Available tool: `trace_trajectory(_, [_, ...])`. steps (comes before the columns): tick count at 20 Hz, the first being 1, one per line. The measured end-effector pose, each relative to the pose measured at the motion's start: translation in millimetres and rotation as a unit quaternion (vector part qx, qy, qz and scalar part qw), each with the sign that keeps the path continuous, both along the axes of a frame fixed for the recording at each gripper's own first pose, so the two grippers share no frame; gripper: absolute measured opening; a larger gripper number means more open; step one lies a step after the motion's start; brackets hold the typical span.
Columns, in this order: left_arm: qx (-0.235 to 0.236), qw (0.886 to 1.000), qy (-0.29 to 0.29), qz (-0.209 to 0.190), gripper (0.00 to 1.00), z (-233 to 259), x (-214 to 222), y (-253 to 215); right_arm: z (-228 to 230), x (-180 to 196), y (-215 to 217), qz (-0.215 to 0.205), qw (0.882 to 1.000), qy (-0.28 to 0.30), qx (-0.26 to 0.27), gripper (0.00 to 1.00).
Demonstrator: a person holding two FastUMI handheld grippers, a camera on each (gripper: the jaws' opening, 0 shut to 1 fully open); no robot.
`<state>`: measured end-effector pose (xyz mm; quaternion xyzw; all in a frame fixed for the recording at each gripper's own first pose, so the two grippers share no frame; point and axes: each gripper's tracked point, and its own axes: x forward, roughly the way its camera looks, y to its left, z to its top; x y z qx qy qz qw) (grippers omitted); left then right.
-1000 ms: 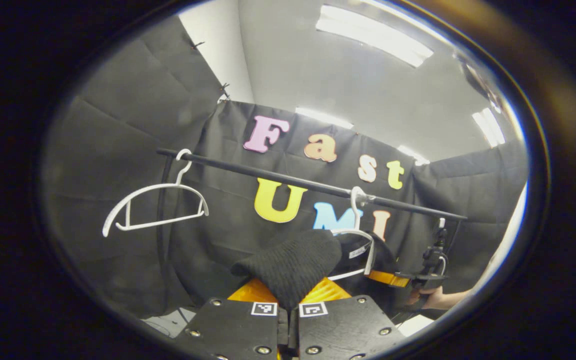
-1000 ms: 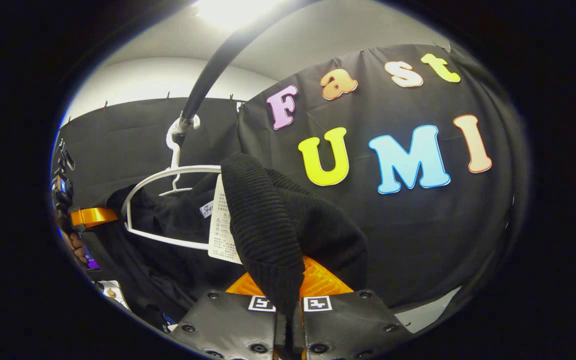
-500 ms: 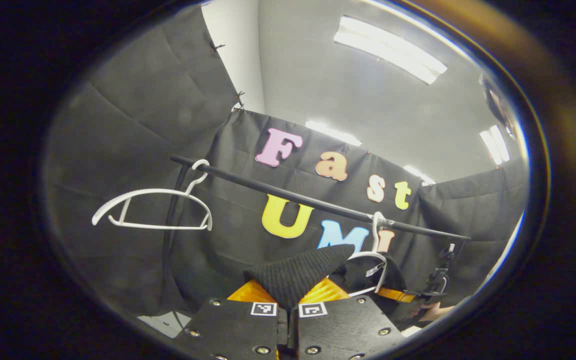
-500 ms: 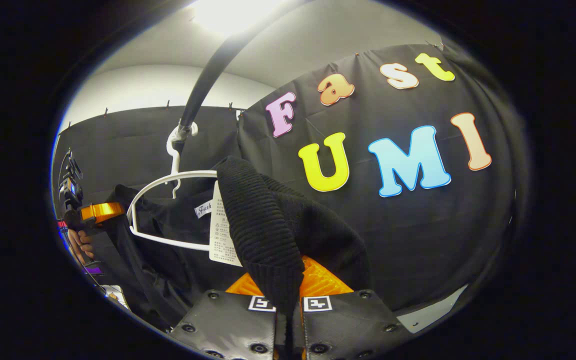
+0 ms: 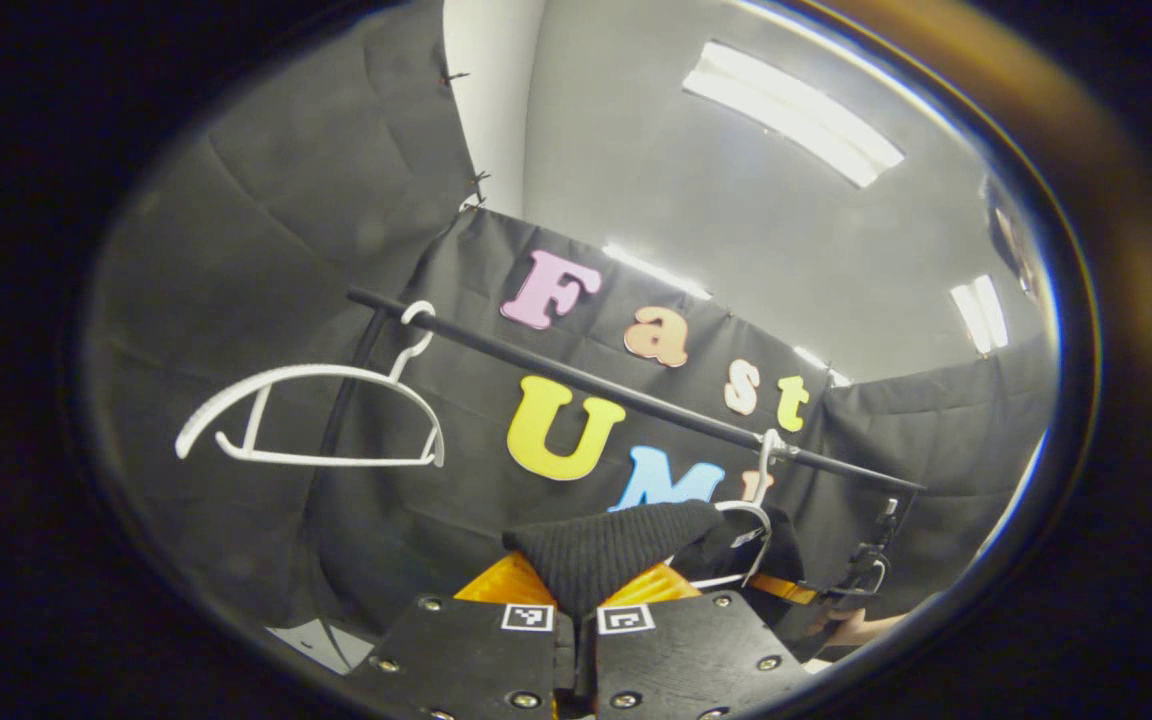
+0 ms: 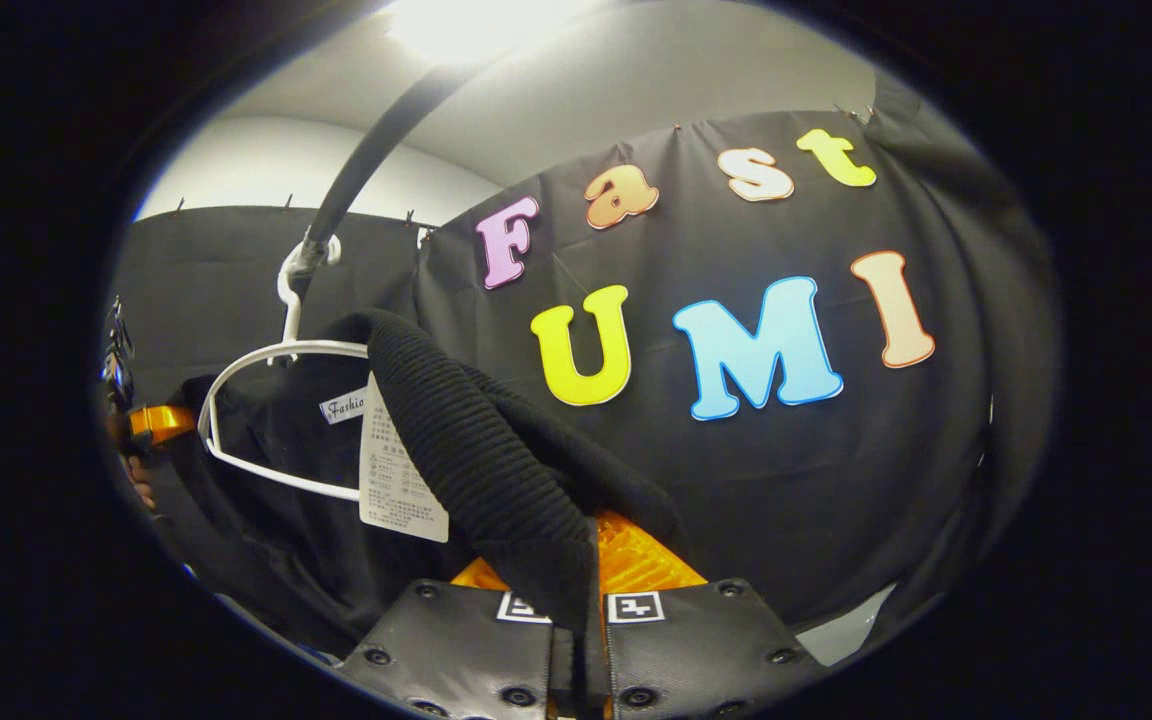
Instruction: Grasp the clothes on the hanger with both hands and then place them into the laundry hamper below.
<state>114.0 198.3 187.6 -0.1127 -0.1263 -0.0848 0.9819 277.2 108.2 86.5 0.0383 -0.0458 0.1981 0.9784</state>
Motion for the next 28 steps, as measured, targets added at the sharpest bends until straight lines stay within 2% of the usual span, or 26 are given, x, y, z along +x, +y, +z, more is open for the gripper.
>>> trace_trajectory(3, [0.027, 0.999, 0.01, 0.038, 0.0, 4, 19, 18, 12, 3, -8, -0.014, 1.0, -0.021, -0.011, 0.09])
trace_trajectory(5, [0.009, 0.999, 0.022, 0.047, 0.01, -7, 34, 23, 8, 10, -3, -0.016, 0.999, -0.023, -0.014, 0.08])
trace_trajectory(9, [0.008, 0.997, 0.042, 0.057, 0.01, -45, 30, 26, 2, 12, -5, -0.019, 1.0, -0.02, -0.002, 0.09])
trace_trajectory(11, [-0.012, 0.997, 0.048, 0.06, 0.01, -58, 32, 30, 0, 19, -4, -0.015, 1.0, -0.01, 0.005, 0.08])
trace_trajectory(14, [-0.031, 0.996, 0.039, 0.075, 0.01, -47, 23, 30, 2, 13, 1, -0.006, 1.0, -0.014, -0.008, 0.09])
trace_trajectory(18, [0.001, 0.994, 0.023, 0.105, 0.01, -14, 8, 17, 3, 5, 11, 0.013, 1.0, -0.006, -0.025, 0.09])
trace_trajectory(22, [0.043, 0.99, 0.035, 0.129, 0.01, -9, -18, 4, 10, -4, 10, 0.015, 0.999, -0.008, -0.032, 0.09])
trace_trajectory(26, [0.012, 0.99, 0.044, 0.131, 0.0, -13, -32, -9, 13, -11, 13, 0.018, 0.999, -0.006, -0.027, 0.09])
trace_trajectory(28, [0.016, 0.99, 0.047, 0.134, 0.0, -20, -39, -13, 11, -12, 14, 0.018, 0.999, -0.008, -0.035, 0.09])
